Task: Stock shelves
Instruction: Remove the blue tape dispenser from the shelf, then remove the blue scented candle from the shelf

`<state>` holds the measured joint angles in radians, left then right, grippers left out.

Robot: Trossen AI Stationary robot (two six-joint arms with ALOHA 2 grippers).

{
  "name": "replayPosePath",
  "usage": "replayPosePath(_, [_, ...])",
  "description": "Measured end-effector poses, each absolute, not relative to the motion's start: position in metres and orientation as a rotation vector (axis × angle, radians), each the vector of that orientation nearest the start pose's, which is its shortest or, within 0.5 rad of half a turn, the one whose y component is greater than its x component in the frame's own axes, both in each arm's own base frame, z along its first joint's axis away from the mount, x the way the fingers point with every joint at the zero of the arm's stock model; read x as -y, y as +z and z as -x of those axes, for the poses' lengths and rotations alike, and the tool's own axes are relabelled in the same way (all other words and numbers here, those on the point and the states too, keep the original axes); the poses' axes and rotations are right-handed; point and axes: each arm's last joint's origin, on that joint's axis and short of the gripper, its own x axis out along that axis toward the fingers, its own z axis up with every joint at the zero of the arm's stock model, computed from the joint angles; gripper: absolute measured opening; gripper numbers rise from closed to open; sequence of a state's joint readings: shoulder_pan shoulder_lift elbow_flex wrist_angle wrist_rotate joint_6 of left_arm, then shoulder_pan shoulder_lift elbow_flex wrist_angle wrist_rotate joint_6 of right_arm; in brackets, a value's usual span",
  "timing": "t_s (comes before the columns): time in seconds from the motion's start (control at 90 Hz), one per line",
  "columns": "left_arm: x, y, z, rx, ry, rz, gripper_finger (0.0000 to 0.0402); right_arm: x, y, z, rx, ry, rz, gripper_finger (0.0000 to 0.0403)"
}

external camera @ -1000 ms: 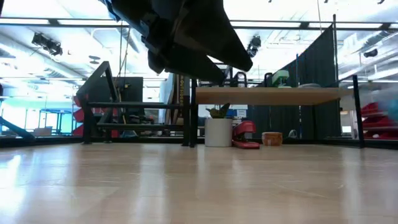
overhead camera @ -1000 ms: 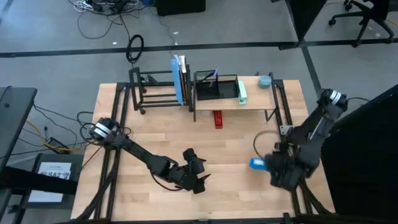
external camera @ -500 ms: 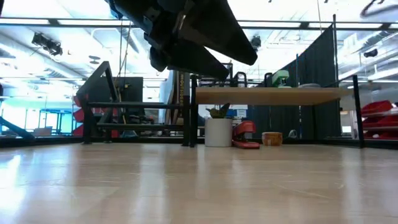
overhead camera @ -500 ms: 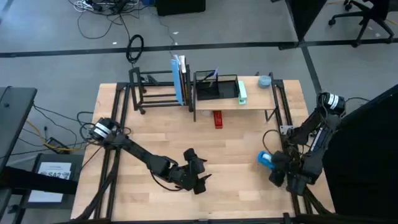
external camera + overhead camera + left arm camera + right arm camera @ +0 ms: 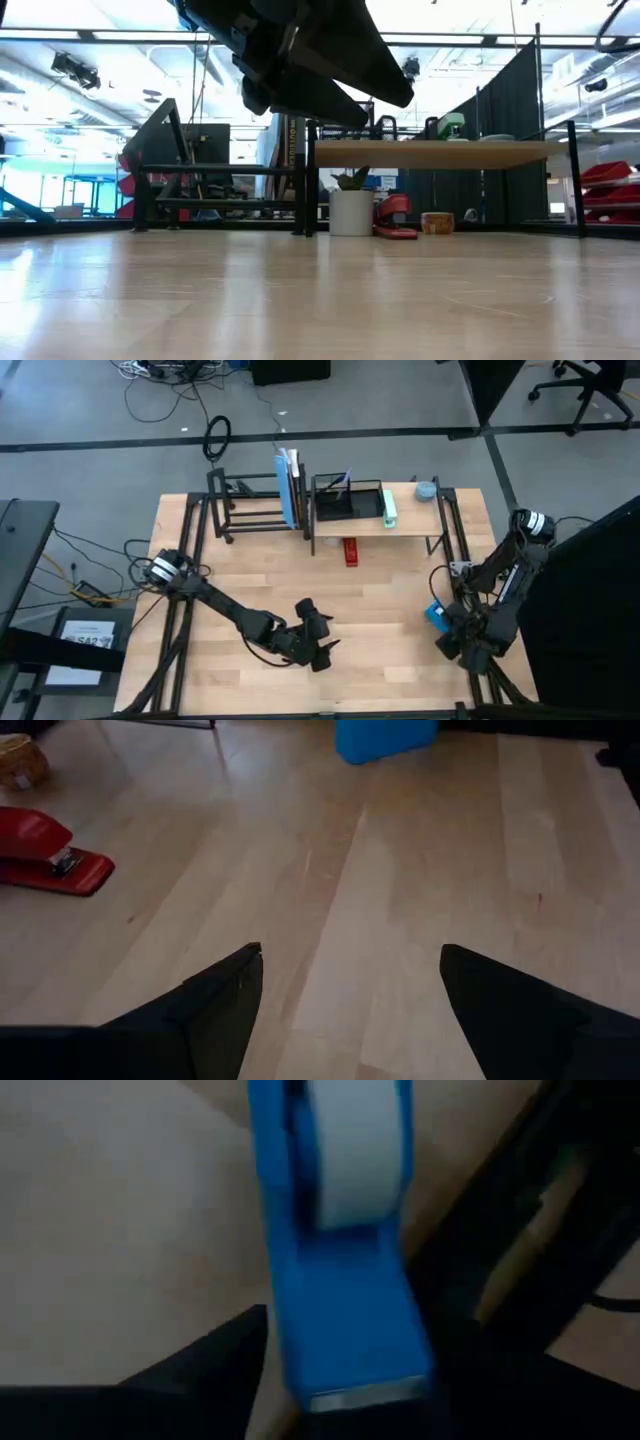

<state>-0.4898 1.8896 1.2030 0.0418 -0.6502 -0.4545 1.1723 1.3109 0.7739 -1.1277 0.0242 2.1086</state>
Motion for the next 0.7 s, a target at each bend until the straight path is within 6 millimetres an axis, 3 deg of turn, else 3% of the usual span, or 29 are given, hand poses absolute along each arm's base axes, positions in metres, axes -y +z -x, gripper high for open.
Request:
replayPosePath(0.144, [0.172,0.192,-0.365,-0.480,0.273,0.097,0.0284,-0.157,0.210,-0.075,-1.357,-0.732,-0.730,0.0315])
replayPosePath(0.378, [0.172,0.192,-0.366,-0.478,0.273,0.098,0.0284,-0.131,0.261,-0.089,-1.059,-0.547,-0.795,0.0350])
replayPosePath(0.544, [0.172,0.192,-0.366,-0.478,0.273,0.098,0.0284,-0.109,0.298,-0.108,-0.744,-0.429,-0.591,0.0348])
replayPosePath(0.7, [0.172,0.192,-0.366,-0.477,0.274,0.099,0.0284,-0.069,0.339,-0.130,-0.666,-0.470,-0.364,0.0347])
